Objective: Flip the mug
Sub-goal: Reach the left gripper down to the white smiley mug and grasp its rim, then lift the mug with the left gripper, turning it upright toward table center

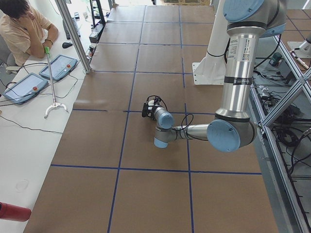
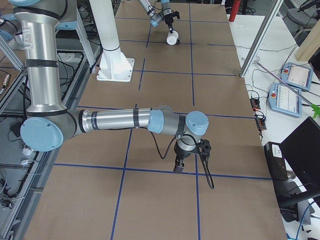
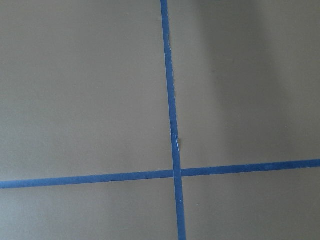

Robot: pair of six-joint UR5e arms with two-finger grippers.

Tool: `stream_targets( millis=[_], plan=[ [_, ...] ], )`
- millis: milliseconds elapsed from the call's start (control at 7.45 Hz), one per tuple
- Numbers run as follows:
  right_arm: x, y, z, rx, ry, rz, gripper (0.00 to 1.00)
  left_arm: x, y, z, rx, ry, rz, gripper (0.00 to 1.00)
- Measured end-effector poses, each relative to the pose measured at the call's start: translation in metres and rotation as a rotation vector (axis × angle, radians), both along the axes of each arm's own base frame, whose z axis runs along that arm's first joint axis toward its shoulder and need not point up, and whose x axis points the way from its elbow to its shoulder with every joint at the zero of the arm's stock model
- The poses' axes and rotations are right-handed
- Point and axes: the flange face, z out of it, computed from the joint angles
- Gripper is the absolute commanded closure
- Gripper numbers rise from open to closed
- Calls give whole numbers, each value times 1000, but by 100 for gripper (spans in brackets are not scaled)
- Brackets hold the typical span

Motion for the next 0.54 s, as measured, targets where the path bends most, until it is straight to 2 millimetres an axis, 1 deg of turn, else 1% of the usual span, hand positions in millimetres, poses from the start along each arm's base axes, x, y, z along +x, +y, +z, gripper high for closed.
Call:
stream_targets(
  millis=[134, 402, 537],
  plan=[
    [0, 0, 0, 0, 0, 0, 0, 3, 0, -3, -10, 25, 14, 100],
    [0, 0, 0, 0, 0, 0, 0, 10, 4, -12, -59, 54, 115, 100],
    [0, 0, 0, 0, 0, 0, 0, 14, 4, -19, -83, 69, 156, 100]
  ],
)
